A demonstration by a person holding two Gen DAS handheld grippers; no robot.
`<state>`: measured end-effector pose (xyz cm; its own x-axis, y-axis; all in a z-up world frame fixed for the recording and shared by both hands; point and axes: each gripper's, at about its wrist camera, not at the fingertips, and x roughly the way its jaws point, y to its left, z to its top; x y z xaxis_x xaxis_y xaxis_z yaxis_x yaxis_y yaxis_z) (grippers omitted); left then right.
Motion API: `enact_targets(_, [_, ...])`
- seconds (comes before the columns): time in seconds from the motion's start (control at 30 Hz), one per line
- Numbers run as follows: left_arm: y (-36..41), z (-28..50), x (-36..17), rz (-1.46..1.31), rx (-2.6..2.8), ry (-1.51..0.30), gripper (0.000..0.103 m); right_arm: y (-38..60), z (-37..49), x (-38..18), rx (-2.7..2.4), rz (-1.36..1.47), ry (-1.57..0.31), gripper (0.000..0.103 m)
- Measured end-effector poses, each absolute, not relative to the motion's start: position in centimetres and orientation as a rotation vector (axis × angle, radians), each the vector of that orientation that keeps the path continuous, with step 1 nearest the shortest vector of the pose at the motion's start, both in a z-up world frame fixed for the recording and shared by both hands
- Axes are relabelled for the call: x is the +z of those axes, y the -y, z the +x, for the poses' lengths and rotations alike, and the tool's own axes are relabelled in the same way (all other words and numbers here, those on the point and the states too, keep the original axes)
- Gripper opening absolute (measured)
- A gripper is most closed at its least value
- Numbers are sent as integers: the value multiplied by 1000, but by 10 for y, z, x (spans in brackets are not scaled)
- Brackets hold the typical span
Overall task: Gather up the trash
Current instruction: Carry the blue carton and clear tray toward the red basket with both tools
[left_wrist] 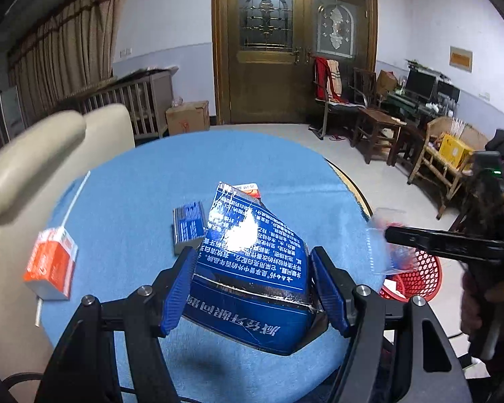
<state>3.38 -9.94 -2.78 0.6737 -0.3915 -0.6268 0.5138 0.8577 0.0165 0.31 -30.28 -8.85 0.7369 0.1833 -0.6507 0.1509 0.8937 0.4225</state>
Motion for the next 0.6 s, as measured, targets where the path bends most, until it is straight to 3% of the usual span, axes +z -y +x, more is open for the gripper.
enact_targets(0.6, [157,-13,-2,386,-453,-532,70,323,-75,-69,-37,452,-587,50])
